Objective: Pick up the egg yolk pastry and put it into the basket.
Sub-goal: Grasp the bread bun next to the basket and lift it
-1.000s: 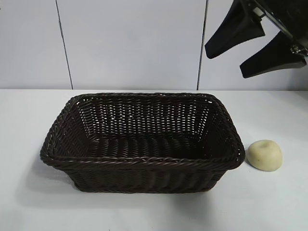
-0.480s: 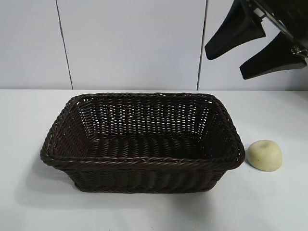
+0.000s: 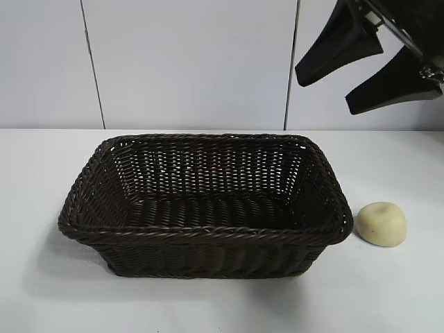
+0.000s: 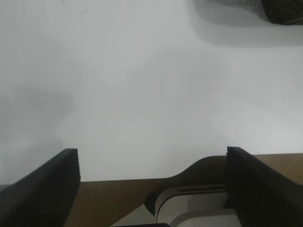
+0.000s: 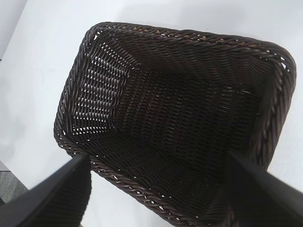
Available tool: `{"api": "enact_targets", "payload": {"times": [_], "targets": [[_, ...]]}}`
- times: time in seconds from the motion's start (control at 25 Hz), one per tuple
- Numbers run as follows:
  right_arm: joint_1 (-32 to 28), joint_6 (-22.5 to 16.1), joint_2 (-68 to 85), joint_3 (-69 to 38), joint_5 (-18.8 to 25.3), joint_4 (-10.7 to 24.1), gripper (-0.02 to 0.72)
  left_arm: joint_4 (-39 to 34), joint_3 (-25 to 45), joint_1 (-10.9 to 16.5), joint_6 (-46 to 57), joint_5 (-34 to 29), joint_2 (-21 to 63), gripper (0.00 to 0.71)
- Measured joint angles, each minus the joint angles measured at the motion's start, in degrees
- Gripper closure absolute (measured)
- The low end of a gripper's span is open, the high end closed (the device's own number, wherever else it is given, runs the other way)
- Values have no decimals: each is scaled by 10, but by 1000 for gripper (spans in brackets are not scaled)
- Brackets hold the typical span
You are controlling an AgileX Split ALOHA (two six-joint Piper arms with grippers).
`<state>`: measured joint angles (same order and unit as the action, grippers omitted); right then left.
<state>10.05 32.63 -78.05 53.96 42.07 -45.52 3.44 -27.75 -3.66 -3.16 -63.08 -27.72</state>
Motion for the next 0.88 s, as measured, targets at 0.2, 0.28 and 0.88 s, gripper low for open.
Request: {"api": "enact_targets", "payload": {"times": [0.2,0.28,0.88], "targets": [[0,0,0,0,0,0,142,0,1,0,0,-1,47,107],[0,0,0,0,0,0,142,0,1,0,0,-1,69,107],[0,-56,0,0,0,2,142,0,1,0,0,-14,284,107]]}}
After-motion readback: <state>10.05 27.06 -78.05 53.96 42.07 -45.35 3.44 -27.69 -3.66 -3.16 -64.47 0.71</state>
